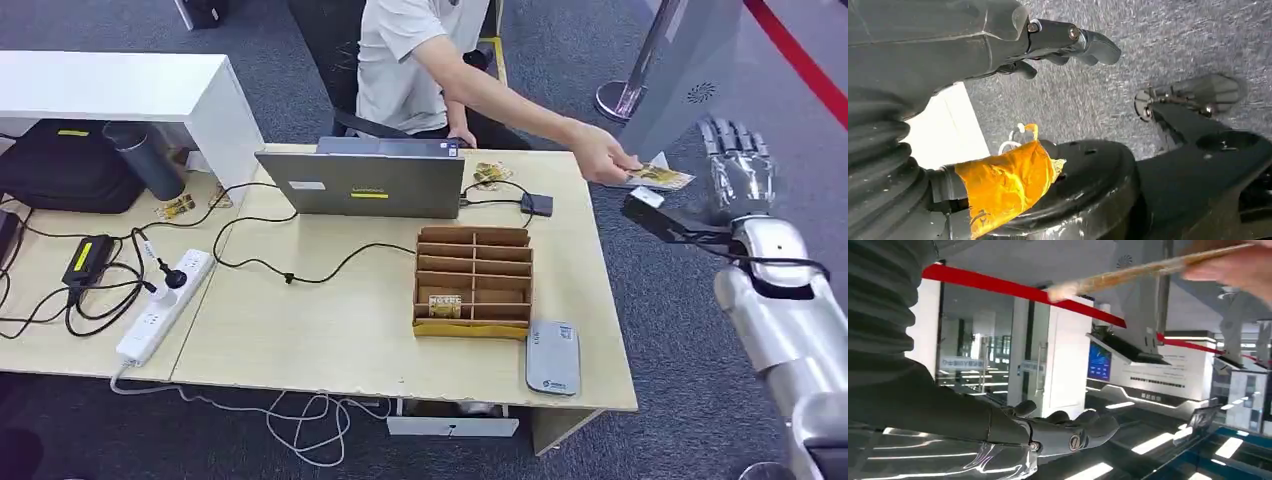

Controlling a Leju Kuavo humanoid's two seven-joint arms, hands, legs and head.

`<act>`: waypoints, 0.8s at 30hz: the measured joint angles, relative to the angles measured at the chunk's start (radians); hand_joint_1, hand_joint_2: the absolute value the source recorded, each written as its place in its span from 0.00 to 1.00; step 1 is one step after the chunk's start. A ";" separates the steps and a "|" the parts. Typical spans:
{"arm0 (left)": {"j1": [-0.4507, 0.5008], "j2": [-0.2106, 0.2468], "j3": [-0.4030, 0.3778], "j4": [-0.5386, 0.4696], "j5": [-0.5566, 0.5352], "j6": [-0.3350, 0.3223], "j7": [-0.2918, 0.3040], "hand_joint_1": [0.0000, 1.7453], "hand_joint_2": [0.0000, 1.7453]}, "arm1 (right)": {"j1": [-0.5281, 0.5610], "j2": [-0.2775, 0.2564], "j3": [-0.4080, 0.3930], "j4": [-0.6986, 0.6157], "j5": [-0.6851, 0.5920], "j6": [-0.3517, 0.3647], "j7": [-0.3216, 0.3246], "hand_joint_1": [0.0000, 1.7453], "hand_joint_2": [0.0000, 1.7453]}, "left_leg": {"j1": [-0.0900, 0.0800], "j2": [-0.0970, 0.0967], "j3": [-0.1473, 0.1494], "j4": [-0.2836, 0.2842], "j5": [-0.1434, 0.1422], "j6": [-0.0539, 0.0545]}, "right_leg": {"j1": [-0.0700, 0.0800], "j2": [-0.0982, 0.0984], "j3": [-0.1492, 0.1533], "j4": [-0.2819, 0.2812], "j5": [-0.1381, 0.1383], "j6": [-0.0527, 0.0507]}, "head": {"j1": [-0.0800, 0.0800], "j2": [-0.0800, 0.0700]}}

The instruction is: Pass the card to the sensor for recognition and then transmit it.

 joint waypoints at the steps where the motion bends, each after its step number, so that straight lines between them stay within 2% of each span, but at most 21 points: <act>1: 0.000 0.000 0.003 0.000 0.000 -0.002 0.000 0.00 1.00 | 0.000 0.008 0.006 0.000 0.000 -0.002 0.000 0.00 1.00 | 0.000 0.000 0.000 0.000 0.000 0.000 | 0.000 0.000 0.000 0.000 0.000 0.000 | 0.000 0.000; 3: 0.000 -0.002 0.005 0.000 0.000 -0.005 0.000 0.00 1.00 | 0.000 0.022 0.017 0.000 0.000 -0.003 0.003 0.00 1.00 | 0.000 0.000 0.000 0.000 0.000 0.000 | 0.000 0.000 0.000 0.000 0.000 0.000 | 0.000 0.000; 4: 0.000 -0.003 0.006 0.000 -0.001 -0.006 -0.001 0.00 0.00 | 0.000 0.031 0.022 0.000 -0.001 -0.004 0.005 0.00 1.00 | 0.000 0.000 0.000 0.000 0.000 0.000 | 0.000 0.000 0.000 0.000 0.000 0.000 | 0.000 0.000; 6: 0.000 -0.006 0.009 0.000 -0.005 -0.002 -0.001 0.00 0.00 | 0.000 0.047 0.027 0.000 -0.010 -0.006 0.008 0.00 1.00 | 0.000 0.000 0.000 0.000 0.000 0.000 | 0.000 0.000 0.000 0.000 0.000 0.000 | 0.000 0.000; 7: 0.000 -0.006 0.009 0.000 -0.008 -0.002 -0.001 0.00 1.00 | 0.000 0.054 0.030 0.000 -0.016 -0.006 0.007 0.00 1.00 | 0.000 0.000 0.000 0.000 0.000 0.000 | 0.000 0.000 0.000 0.000 0.000 0.000 | 0.000 0.000; 15: 0.000 -0.008 0.011 0.000 -0.017 -0.010 -0.013 0.00 1.00 | 0.002 0.097 0.052 0.000 -0.029 -0.021 0.003 0.00 1.00 | 0.000 0.000 0.000 0.000 0.000 0.000 | 0.000 0.000 0.000 0.000 0.000 0.000 | 0.000 0.000; 16: 0.000 -0.008 0.011 0.000 -0.018 -0.010 -0.013 0.00 1.00 | 0.002 0.098 0.053 0.000 -0.029 -0.021 0.003 0.99 1.00 | 0.000 0.000 0.000 0.000 0.000 0.000 | 0.000 0.000 0.000 0.000 0.000 0.000 | 0.000 0.000; 24: 0.000 -0.008 0.011 0.000 -0.022 -0.010 -0.016 0.00 1.00 | 0.007 0.109 0.058 -0.001 -0.053 -0.043 -0.013 1.00 1.00 | 0.000 0.000 0.000 0.000 0.000 0.000 | 0.000 0.000 0.000 0.000 0.000 0.000 | 0.000 0.000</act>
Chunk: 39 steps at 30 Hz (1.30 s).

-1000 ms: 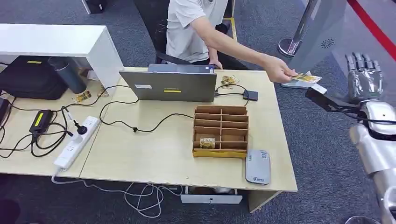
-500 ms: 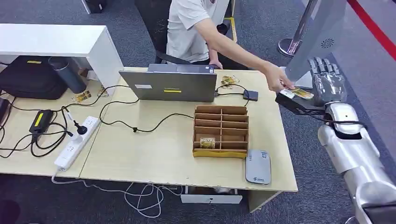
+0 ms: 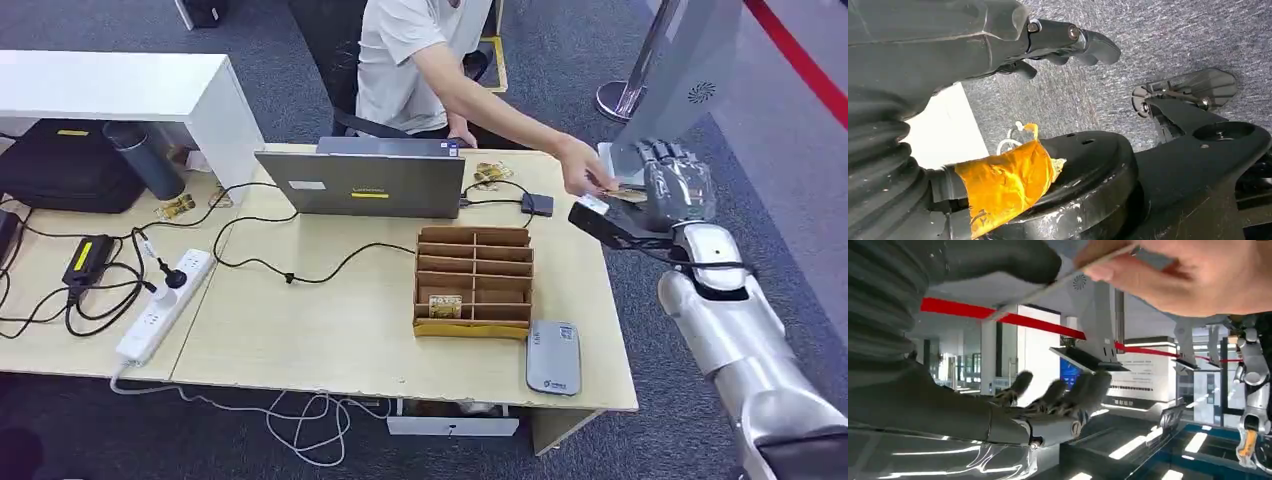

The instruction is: Pass the card to the sensor for recognition and then transmit it.

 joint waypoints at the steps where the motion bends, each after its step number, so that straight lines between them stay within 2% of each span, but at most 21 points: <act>1: 0.000 0.000 0.000 0.000 0.000 0.000 0.000 0.00 1.00 | 0.001 0.001 0.000 0.000 0.000 -0.002 -0.001 1.00 1.00 | 0.000 0.000 0.000 0.000 0.000 0.000 | 0.000 0.000 0.000 0.000 0.000 0.000 | 0.000 0.000; 14: 0.000 0.000 0.005 0.000 -0.007 -0.005 -0.003 0.00 1.00 | 0.002 0.005 0.007 -0.006 0.000 -0.007 0.002 1.00 1.00 | 0.000 0.000 0.000 0.000 0.000 0.000 | 0.000 0.000 0.000 0.000 0.000 0.000 | 0.000 0.000; 20: 0.000 -0.002 0.009 0.000 -0.015 0.009 -0.003 0.00 1.00 | 0.026 0.013 0.007 -0.034 -0.075 -0.023 -0.022 1.00 1.00 | 0.000 0.000 0.000 0.000 0.000 0.000 | 0.000 0.000 0.000 0.000 0.000 0.000 | 0.000 0.000; 25: 0.001 -0.006 0.022 0.000 0.002 0.021 -0.010 0.00 1.00 | 0.156 0.015 -0.026 -0.160 -0.161 -0.079 -0.073 1.00 1.00 | 0.000 -0.002 0.000 0.000 0.000 0.000 | 0.000 -0.002 0.000 -0.001 0.000 0.000 | 0.000 0.000; 33: 0.002 -0.009 0.047 0.000 0.018 0.031 -0.010 0.00 1.00 | 0.313 0.014 -0.079 -0.324 -0.196 -0.105 -0.107 1.00 1.00 | 0.000 -0.002 0.000 0.000 0.000 0.000 | 0.000 -0.003 0.000 -0.001 -0.001 0.000 | 0.000 0.000; 39: 0.005 -0.016 0.080 0.000 0.036 0.050 0.000 0.00 1.00 | 0.541 0.023 -0.106 -0.558 -0.197 -0.159 -0.144 1.00 1.00 | 0.000 -0.005 -0.002 0.000 -0.001 0.000 | 0.001 -0.005 0.000 -0.001 -0.002 0.000 | 0.000 0.000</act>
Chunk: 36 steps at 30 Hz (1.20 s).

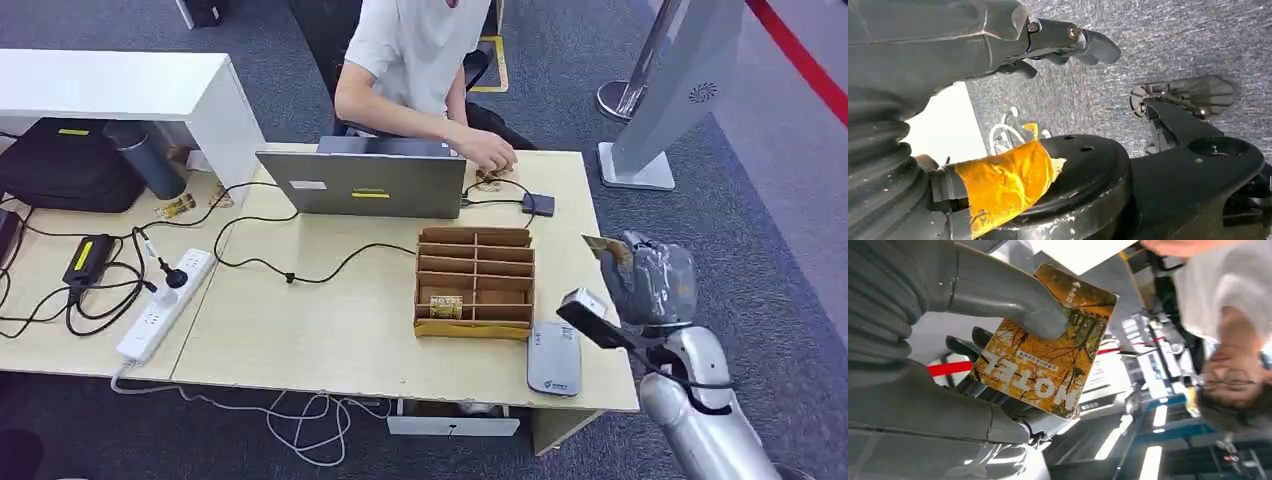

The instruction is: Pass the card to the sensor for recognition and then transmit it.

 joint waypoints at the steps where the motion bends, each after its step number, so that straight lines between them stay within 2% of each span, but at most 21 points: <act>1: 0.000 -0.002 0.006 0.000 0.003 0.000 -0.003 0.00 1.00 | 0.038 0.003 0.000 -0.042 0.002 -0.009 -0.006 1.00 1.00 | 0.000 0.000 0.000 0.000 0.000 0.000 | 0.000 0.000 0.000 0.000 0.000 0.000 | 0.000 0.000; 4: 0.001 -0.007 0.021 0.000 0.016 0.004 -0.061 0.00 1.00 | 0.124 0.006 0.000 -0.122 0.036 -0.034 -0.016 1.00 1.00 | 0.000 0.000 0.000 0.000 0.000 0.000 | 0.000 0.000 0.000 0.000 -0.001 0.000 | 0.000 0.000; 6: 0.001 -0.017 0.032 0.000 0.021 0.039 -0.098 0.00 1.00 | 0.172 0.008 0.000 -0.154 0.054 -0.048 -0.023 1.00 1.00 | 0.000 0.000 0.000 0.000 0.000 0.000 | 0.000 0.000 0.000 0.000 -0.001 0.000 | 0.000 0.000; 10: -0.001 -0.034 0.046 0.000 0.020 0.076 -0.092 0.00 1.00 | 0.222 0.014 0.000 -0.173 0.073 -0.058 -0.033 1.00 1.00 | 0.000 0.002 0.000 0.000 0.000 0.000 | 0.000 0.001 0.000 0.000 -0.001 0.000 | 0.000 0.000; 12: 0.000 -0.033 0.045 0.000 -0.012 0.071 -0.099 0.00 1.00 | 0.229 0.022 0.000 -0.170 0.149 -0.077 -0.018 1.00 1.00 | 0.000 0.002 0.000 0.000 0.000 0.000 | 0.000 0.002 0.000 0.000 -0.001 0.000 | 0.000 0.000; 15: 0.000 -0.022 0.042 0.000 -0.048 0.058 -0.125 0.00 1.00 | 0.229 0.040 0.003 -0.135 0.264 -0.109 0.012 1.00 1.00 | 0.000 0.002 0.001 0.000 0.000 0.000 | 0.000 0.002 0.000 0.000 -0.001 0.000 | 0.000 0.000; 19: 0.001 -0.012 0.033 0.000 -0.079 0.073 -0.167 0.00 1.00 | 0.233 0.053 0.005 -0.089 0.351 -0.117 0.041 1.00 1.00 | 0.000 0.002 0.001 0.000 0.000 0.000 | 0.001 0.001 0.000 0.000 -0.001 0.000 | 0.000 0.000; 28: 0.001 0.000 0.008 0.000 -0.102 0.086 -0.216 0.00 1.00 | 0.232 0.096 -0.013 0.026 0.404 -0.118 0.037 1.00 1.00 | 0.001 0.002 0.000 0.000 0.000 -0.001 | 0.001 0.001 0.000 0.000 -0.001 -0.001 | 0.000 0.000; 30: 0.001 0.002 0.007 0.000 -0.102 0.101 -0.222 0.00 1.00 | 0.231 0.102 -0.017 0.042 0.408 -0.118 0.041 1.00 1.00 | 0.001 0.002 0.000 0.000 0.000 -0.001 | 0.001 0.001 0.000 0.000 -0.001 -0.001 | 0.000 0.000; 33: 0.002 0.006 0.003 0.000 -0.113 0.150 -0.267 0.00 1.00 | 0.233 0.108 -0.032 0.065 0.428 -0.118 0.050 1.00 1.00 | 0.001 0.002 0.000 0.000 0.000 0.000 | 0.001 0.001 0.000 0.000 -0.001 -0.001 | 0.000 0.000; 36: 0.001 0.014 0.002 0.000 -0.113 0.132 -0.272 0.00 1.00 | 0.233 0.116 -0.044 0.090 0.448 -0.118 0.050 1.00 1.00 | 0.001 0.002 0.000 0.000 0.000 -0.001 | 0.001 0.002 0.000 0.000 -0.001 -0.001 | 0.000 0.000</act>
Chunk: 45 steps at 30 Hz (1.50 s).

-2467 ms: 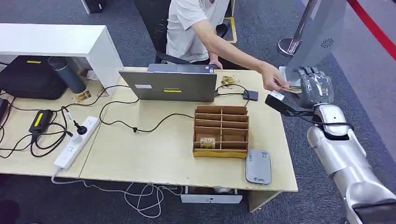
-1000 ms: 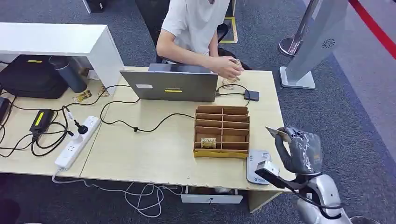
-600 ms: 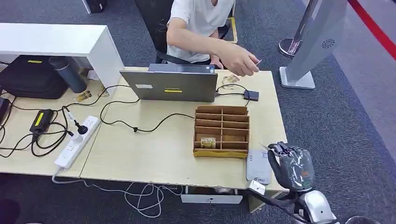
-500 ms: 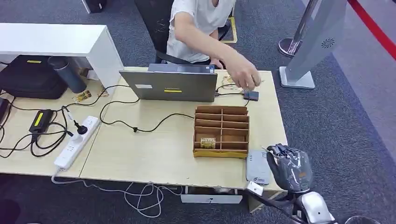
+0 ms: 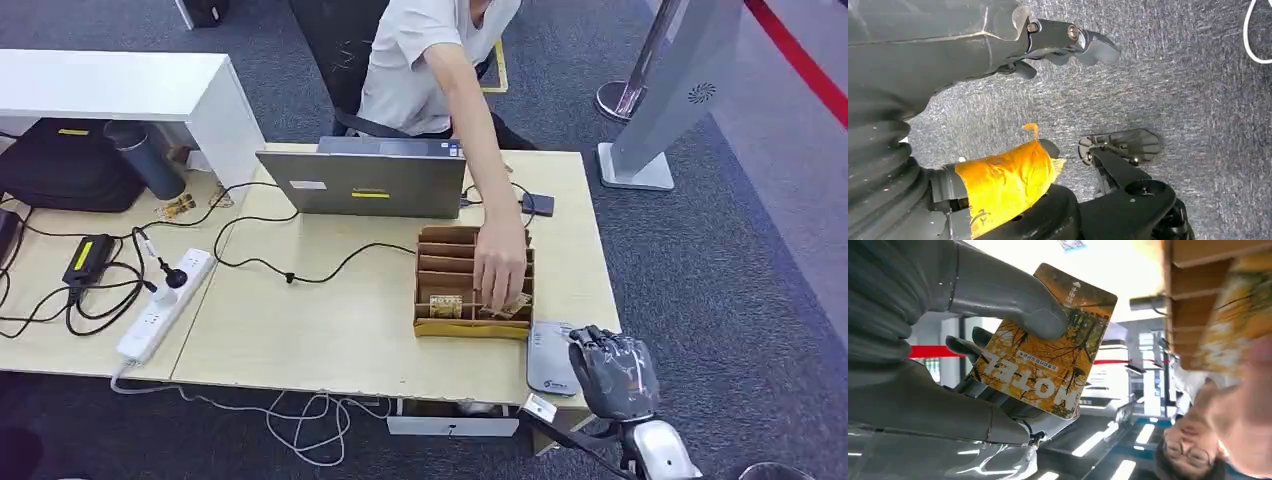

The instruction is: Pass the card to the sensor for recognition and then transmit it.

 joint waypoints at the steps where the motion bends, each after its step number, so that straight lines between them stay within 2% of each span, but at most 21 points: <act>1: 0.000 0.002 0.000 0.000 0.001 -0.007 0.001 0.00 1.00 | 0.001 0.003 -0.006 0.011 0.007 0.000 0.000 1.00 1.00 | 0.000 0.000 0.000 0.000 0.000 0.000 | 0.000 0.000 0.000 0.000 0.000 0.000 | 0.000 0.000; 4: 0.001 -0.008 0.000 0.000 0.003 -0.040 0.025 0.00 1.00 | 0.003 0.015 -0.020 0.034 0.026 -0.001 0.010 1.00 1.00 | 0.000 0.000 0.000 0.000 0.000 0.000 | 0.000 0.000 0.000 0.000 0.000 0.000 | 0.000 0.000; 10: -0.001 -0.077 0.000 0.004 0.000 -0.029 0.046 0.00 1.00 | 0.028 0.043 -0.041 0.069 0.047 -0.010 0.026 1.00 1.00 | 0.000 0.000 0.000 0.000 -0.001 0.001 | 0.000 0.000 0.000 -0.001 0.000 0.000 | 0.000 0.000; 16: -0.001 -0.086 0.001 0.006 -0.002 -0.034 0.052 0.00 1.00 | 0.029 0.059 -0.058 0.086 0.050 -0.018 0.006 1.00 1.00 | -0.001 0.000 0.000 0.000 -0.001 0.001 | 0.000 0.000 0.001 -0.002 0.000 0.000 | 0.000 0.000; 19: -0.018 -0.092 0.002 0.006 0.026 -0.050 0.035 0.00 1.00 | 0.014 0.073 -0.064 0.090 0.056 -0.018 -0.017 1.00 1.00 | 0.000 0.001 0.000 0.000 0.000 0.000 | 0.000 0.001 0.000 -0.001 0.001 -0.001 | 0.000 0.000; 20: -0.040 -0.098 0.004 0.006 0.041 -0.050 0.053 0.00 1.00 | -0.005 0.083 -0.064 0.100 0.065 -0.017 -0.018 1.00 1.00 | 0.000 0.001 0.000 0.000 0.001 0.000 | 0.000 0.001 0.000 -0.001 0.002 0.000 | 0.000 0.000; 23: -0.172 -0.117 0.018 0.003 0.096 -0.026 0.179 0.00 1.00 | -0.111 0.138 -0.048 0.157 0.096 -0.017 -0.005 1.00 1.00 | 0.000 0.000 -0.007 0.000 0.008 -0.001 | 0.001 0.000 -0.005 -0.001 0.009 0.001 | 0.000 0.000; 25: -0.237 -0.124 0.019 -0.003 0.121 -0.014 0.213 0.00 1.00 | -0.172 0.161 -0.026 0.168 0.088 -0.017 0.006 1.00 1.00 | 0.000 0.001 -0.006 0.000 0.009 -0.001 | 0.001 0.001 -0.004 -0.001 0.010 -0.001 | -0.001 0.000; 28: -0.280 -0.124 0.019 -0.006 0.136 -0.008 0.207 0.00 1.00 | -0.248 0.180 0.019 0.170 0.028 -0.016 0.018 1.00 1.00 | 0.000 0.001 -0.005 0.000 0.011 -0.002 | 0.001 0.001 -0.004 0.000 0.011 -0.002 | 0.000 0.000; 34: -0.285 -0.121 0.013 -0.006 0.150 -0.031 0.204 0.00 1.00 | -0.418 0.190 0.099 0.169 -0.045 0.028 0.067 1.00 1.00 | 0.001 0.002 -0.007 0.000 0.011 -0.002 | 0.001 0.003 -0.007 0.000 0.012 -0.002 | 0.000 0.000; 41: -0.297 -0.123 -0.002 -0.006 0.155 -0.037 0.236 0.00 1.00 | -0.594 0.226 0.176 0.218 -0.040 0.068 0.118 1.00 1.00 | 0.001 0.003 -0.008 0.000 0.011 -0.002 | 0.001 0.003 -0.008 0.000 0.012 -0.002 | 0.000 0.000; 45: -0.303 -0.130 -0.008 -0.006 0.158 -0.035 0.249 0.00 1.00 | -0.659 0.256 0.209 0.266 -0.037 0.071 0.137 1.00 1.00 | 0.001 0.002 -0.008 0.000 0.012 -0.002 | 0.001 0.003 -0.008 0.000 0.012 -0.002 | 0.000 0.000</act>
